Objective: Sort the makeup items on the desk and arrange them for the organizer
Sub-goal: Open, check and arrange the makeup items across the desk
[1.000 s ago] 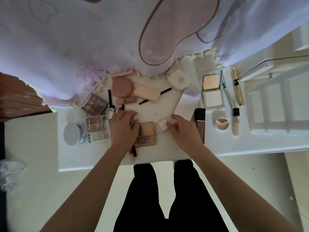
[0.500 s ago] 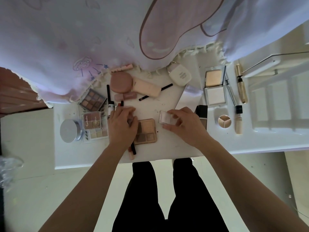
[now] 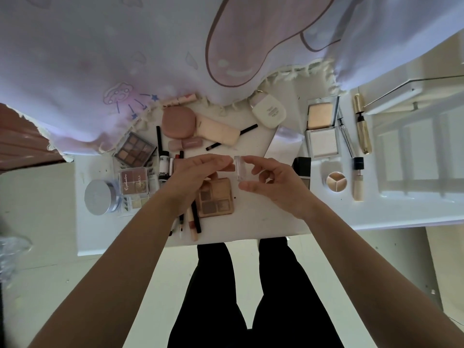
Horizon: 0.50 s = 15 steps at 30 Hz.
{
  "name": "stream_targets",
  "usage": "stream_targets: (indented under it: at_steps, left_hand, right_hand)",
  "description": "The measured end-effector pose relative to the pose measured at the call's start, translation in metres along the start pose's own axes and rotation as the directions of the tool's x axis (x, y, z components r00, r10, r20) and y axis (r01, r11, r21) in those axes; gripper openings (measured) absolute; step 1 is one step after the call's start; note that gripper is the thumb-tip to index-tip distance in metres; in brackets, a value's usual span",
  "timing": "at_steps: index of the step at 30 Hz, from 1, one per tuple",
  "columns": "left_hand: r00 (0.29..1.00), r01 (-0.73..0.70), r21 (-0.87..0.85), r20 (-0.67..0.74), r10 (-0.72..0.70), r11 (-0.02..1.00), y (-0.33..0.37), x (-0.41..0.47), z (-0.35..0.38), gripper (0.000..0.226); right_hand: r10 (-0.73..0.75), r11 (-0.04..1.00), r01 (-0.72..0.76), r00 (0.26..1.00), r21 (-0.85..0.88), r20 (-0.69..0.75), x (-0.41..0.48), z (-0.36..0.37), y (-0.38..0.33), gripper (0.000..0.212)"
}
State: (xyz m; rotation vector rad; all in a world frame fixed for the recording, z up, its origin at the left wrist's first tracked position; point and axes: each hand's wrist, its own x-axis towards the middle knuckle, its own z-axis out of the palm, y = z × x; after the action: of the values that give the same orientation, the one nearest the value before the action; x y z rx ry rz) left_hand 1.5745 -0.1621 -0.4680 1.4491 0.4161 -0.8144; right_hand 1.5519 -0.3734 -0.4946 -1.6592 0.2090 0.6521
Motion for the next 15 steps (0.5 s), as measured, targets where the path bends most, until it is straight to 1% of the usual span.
stream_targets:
  at_steps: [3,6,8,10,13,15]
  left_hand:
    - [0.993,0.048,-0.081,0.115,-0.038,0.996,0.0,0.007,-0.003,0.043]
    - [0.99,0.056,-0.116,0.133,-0.04,0.992,-0.002,0.01,-0.004,0.031]
    - [0.992,0.056,-0.165,0.123,-0.036,0.985,-0.002,0.01,-0.003,0.03]
    - [0.995,0.056,-0.216,0.092,-0.037,0.975,-0.004,0.01,-0.001,0.031]
    - [0.999,0.054,-0.321,0.008,-0.054,0.946,-0.009,0.015,-0.003,0.021]
    - [0.998,0.05,-0.368,-0.015,-0.06,0.928,-0.011,0.017,-0.005,0.026]
  right_hand:
    - [-0.053,0.996,0.052,0.999,-0.068,-0.004,0.004,0.0,-0.007,0.052]
    - [-0.1,0.983,0.098,0.995,-0.152,-0.005,0.007,-0.002,-0.009,0.053]
    - [-0.131,0.967,0.125,0.991,-0.223,-0.013,0.01,-0.003,-0.01,0.054]
    - [-0.181,0.945,0.157,0.982,-0.289,-0.058,0.012,-0.003,-0.011,0.054]
    - [-0.25,0.919,0.195,0.96,-0.342,-0.124,0.011,-0.003,-0.013,0.054]
    - [-0.294,0.898,0.228,0.947,-0.376,-0.128,0.01,-0.003,-0.014,0.054]
